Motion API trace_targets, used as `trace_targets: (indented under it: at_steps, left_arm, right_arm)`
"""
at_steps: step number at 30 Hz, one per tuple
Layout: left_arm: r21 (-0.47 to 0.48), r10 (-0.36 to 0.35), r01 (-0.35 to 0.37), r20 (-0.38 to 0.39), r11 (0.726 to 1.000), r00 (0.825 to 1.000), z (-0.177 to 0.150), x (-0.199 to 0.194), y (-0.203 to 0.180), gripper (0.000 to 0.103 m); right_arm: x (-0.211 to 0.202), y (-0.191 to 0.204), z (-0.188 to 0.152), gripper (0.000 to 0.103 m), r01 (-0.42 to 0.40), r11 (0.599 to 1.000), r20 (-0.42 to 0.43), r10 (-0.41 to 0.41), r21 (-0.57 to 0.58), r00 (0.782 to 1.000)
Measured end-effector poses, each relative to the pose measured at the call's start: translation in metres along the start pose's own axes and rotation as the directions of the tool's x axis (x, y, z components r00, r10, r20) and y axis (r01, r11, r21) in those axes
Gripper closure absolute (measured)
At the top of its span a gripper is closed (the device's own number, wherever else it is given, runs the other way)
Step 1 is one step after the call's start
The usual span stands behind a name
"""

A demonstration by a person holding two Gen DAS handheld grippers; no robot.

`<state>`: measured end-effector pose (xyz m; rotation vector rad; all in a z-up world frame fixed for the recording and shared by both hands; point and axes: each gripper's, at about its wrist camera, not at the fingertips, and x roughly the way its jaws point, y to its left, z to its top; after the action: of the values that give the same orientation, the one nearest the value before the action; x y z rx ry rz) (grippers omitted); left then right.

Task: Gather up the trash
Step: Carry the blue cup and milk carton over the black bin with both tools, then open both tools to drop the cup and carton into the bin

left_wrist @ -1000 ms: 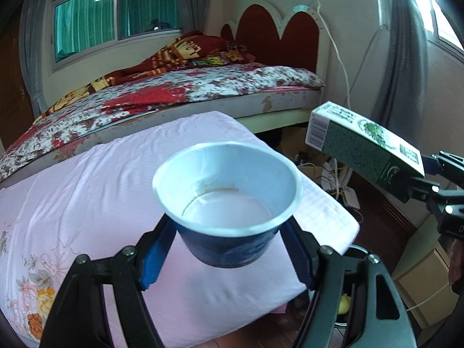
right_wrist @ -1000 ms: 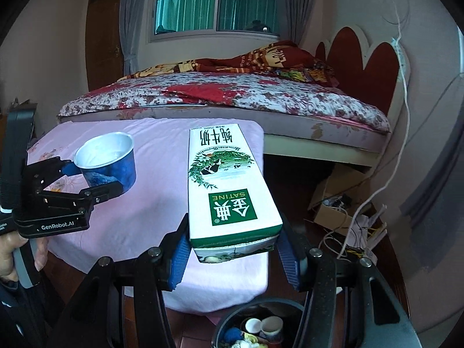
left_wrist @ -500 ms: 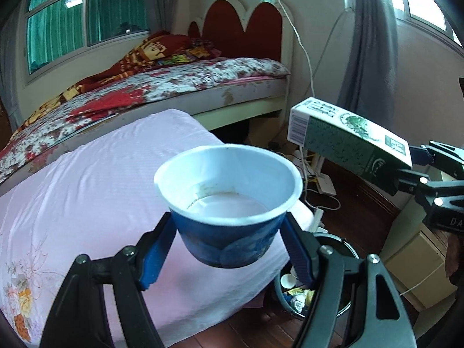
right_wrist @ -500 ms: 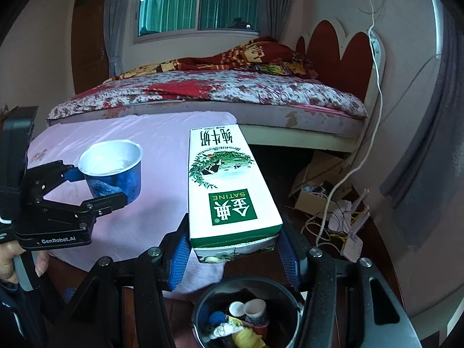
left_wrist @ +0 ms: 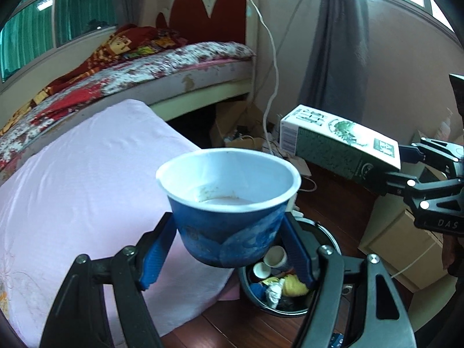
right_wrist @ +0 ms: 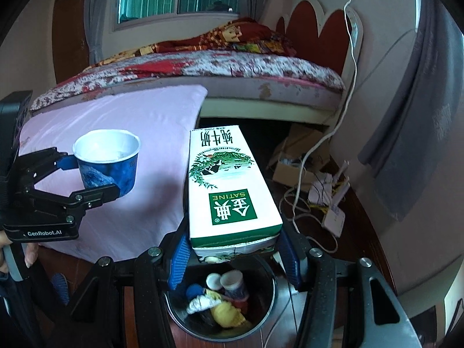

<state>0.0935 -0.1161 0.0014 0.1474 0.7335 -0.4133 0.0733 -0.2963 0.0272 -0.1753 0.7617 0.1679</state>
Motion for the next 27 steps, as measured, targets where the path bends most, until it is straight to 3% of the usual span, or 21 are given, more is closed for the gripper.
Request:
trace_targets:
  at_steps: [10, 18, 27]
  left_arm:
    - [0.051, -0.089, 0.096, -0.126, 0.994, 0.988, -0.027, 0.036, -0.042, 0.029]
    - [0.047, -0.142, 0.159, -0.247, 0.986, 0.959, -0.051, 0.074, -0.056, 0.029]
    - [0.036, -0.169, 0.192, -0.334, 0.981, 0.927, -0.063, 0.11, -0.058, 0.029]
  right_arm:
    - [0.02, -0.023, -0.052, 0.046, 0.012, 1.0, -0.13, -0.01, 0.014, 0.991]
    - [0.049, -0.031, -0.093, 0.046, -0.006, 1.0, -0.251, 0.005, -0.001, 0.968]
    - [0.086, -0.025, -0.108, 0.046, -0.033, 0.999, -0.337, 0.023, -0.023, 0.941]
